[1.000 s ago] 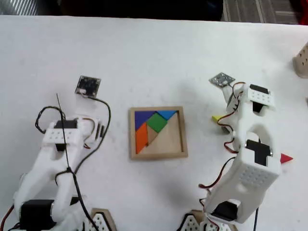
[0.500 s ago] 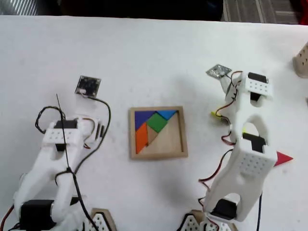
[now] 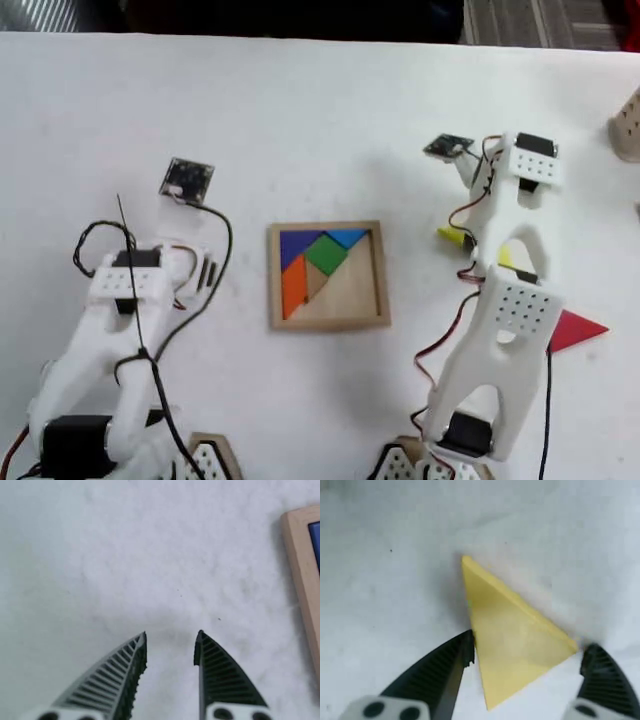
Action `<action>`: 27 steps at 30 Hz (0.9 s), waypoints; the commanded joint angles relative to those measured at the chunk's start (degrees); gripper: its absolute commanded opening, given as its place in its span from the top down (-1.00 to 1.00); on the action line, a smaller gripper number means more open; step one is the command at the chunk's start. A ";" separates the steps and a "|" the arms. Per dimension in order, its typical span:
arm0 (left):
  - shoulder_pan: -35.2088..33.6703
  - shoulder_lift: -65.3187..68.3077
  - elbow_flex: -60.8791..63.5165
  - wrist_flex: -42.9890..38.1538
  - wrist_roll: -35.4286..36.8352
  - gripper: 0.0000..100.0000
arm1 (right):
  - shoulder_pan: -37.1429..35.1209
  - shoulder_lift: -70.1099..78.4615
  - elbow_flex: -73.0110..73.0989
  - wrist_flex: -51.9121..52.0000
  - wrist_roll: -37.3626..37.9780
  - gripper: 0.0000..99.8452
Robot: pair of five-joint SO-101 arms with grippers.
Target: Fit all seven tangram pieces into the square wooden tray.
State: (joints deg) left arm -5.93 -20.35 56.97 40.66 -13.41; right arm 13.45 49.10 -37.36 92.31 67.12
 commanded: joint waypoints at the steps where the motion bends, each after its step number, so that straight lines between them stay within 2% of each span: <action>1: 0.84 -1.98 -0.70 -0.97 -0.70 0.66 | -0.48 1.19 -5.63 1.27 1.58 0.58; 4: 0.84 -1.98 -0.70 -0.97 -0.88 0.66 | -0.48 3.74 -6.51 0.84 1.85 0.63; 10: 0.84 -1.98 -0.70 -0.97 -0.88 0.66 | -0.48 6.46 -10.55 1.27 3.43 0.39; 16: 0.84 -1.98 -0.70 -0.97 -0.88 0.66 | -0.48 6.37 -15.74 4.09 3.43 0.55; 22: 0.84 -1.98 -0.35 -2.29 -0.88 0.66 | 0.13 6.37 -25.23 6.20 2.73 0.23; 27: 0.84 -1.98 -0.35 -2.46 -0.88 0.66 | -0.84 6.64 -25.32 6.20 5.98 0.21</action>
State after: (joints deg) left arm -5.93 -20.35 56.97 39.52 -13.76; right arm 13.45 56.84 -60.22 97.93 71.25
